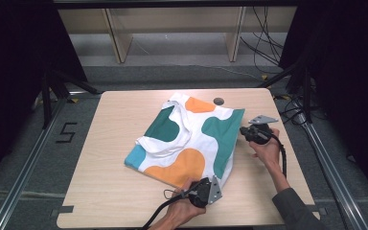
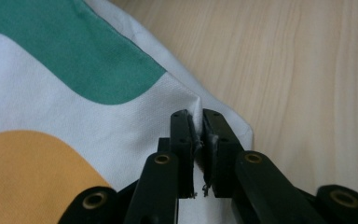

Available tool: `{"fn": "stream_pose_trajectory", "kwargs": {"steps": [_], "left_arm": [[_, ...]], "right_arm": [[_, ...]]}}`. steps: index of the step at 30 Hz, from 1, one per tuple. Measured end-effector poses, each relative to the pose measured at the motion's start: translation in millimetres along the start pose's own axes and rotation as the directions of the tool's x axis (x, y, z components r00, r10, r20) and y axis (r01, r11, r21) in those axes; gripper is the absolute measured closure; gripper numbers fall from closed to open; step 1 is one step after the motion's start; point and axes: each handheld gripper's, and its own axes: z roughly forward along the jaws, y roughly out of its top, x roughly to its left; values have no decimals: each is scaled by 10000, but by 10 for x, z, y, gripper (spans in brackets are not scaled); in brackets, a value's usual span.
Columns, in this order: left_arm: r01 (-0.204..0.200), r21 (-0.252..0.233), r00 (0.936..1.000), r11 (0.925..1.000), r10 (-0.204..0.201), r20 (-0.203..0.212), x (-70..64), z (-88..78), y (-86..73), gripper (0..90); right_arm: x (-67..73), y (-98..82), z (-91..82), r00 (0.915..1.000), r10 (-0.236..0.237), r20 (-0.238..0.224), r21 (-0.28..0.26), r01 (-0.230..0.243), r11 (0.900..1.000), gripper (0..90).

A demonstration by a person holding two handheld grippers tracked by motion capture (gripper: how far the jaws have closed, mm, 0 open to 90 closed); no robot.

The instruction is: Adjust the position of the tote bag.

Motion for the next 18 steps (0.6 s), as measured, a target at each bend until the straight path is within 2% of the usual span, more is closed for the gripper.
{"fn": "stream_pose_trajectory", "kwargs": {"steps": [1,2,5,7,9,10,11,12,14,15,16,18], "left_arm": [[14,6,10000,10000,-14,-1,-11,43,49,826],[64,-101,9999,9999,-65,-88,-22,110,117,825],[105,-58,9998,9999,-106,-157,-36,184,202,825],[482,-280,9988,9984,-484,-49,-30,323,341,823],[809,-490,9967,9955,-805,96,-35,385,395,794],[1024,-585,9944,9930,-1006,325,-45,390,411,745],[1093,-640,9932,9919,-1065,464,-46,359,414,684],[1316,-724,9892,9887,-1261,750,-31,284,399,629],[1839,-1164,9783,9760,-1703,1178,9,132,354,521],[1948,-1345,9760,9716,-1785,1244,53,33,318,476],[2223,-1606,9711,9616,-2037,1248,91,-63,284,445],[2115,-1594,9757,9643,-1988,923,216,-257,201,405]], "right_arm": [[-41,-17,-169,9999,67,-103,-132,-68,9999,831],[-19,-26,-229,9991,333,-278,-80,-336,9994,822],[93,-84,-437,9978,295,-597,41,-294,9996,795],[180,-115,-583,9958,243,-878,188,-228,9996,780],[240,-151,-715,9967,116,-799,235,-98,9997,753],[257,-176,-769,9969,170,-767,258,-151,9996,738],[262,-203,-814,9963,253,-821,242,-234,9994,721],[269,-235,-853,9959,365,-822,183,-351,9992,697],[292,-297,-905,9930,690,-957,279,-667,9974,633],[294,-322,-914,9925,599,-1068,249,-575,9980,608],[351,-344,-930,9859,1019,-1325,390,-975,9945,583],[435,-363,-964,9817,1065,-1577,604,-980,9934,548]]}}
